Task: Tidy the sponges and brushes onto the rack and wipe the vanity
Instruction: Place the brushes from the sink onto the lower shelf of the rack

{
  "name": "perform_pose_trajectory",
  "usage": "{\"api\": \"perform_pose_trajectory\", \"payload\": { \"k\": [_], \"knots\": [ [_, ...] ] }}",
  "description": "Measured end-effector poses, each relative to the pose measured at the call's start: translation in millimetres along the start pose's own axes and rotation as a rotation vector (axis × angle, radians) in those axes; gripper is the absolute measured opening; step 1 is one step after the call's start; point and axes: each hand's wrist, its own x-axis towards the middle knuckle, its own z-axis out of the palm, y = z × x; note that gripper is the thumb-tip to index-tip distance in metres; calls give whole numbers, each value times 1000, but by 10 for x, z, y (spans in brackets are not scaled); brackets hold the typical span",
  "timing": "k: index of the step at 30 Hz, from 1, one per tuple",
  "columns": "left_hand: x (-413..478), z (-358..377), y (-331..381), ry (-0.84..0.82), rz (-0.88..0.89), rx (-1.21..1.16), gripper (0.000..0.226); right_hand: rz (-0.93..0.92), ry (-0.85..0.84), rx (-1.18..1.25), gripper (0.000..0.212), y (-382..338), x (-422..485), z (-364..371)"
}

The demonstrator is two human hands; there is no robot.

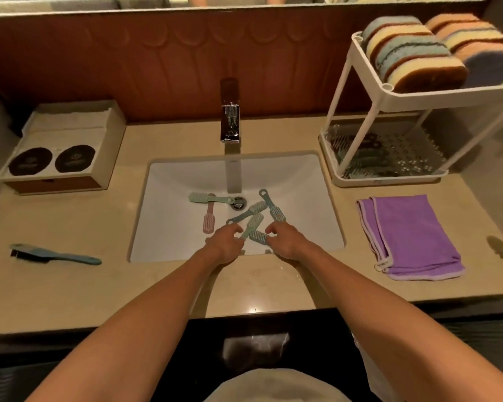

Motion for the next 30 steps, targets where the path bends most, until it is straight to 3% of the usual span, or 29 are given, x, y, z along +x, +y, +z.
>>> {"api": "perform_pose_trajectory", "payload": {
  "k": [3,6,10,15,23,30],
  "knots": [
    [91,37,-40,-21,5,-13,30,39,-191,-114,43,-58,126,22],
    [163,76,-47,-47,23,0,27,16,-236,-123,45,-109,238,66],
    [290,64,3,-33,82,3,28,-46,-180,-197,40,-176,438,195],
    [466,63,83,140,140,16,24,-100,-21,-268,32,-263,542,335],
    [833,142,165,209,9,71,13,10,-17,-265,42,-64,768,488],
    [1066,324,117,182,-38,123,31,-79,56,-329,48,27,860,552]
  ]
}}
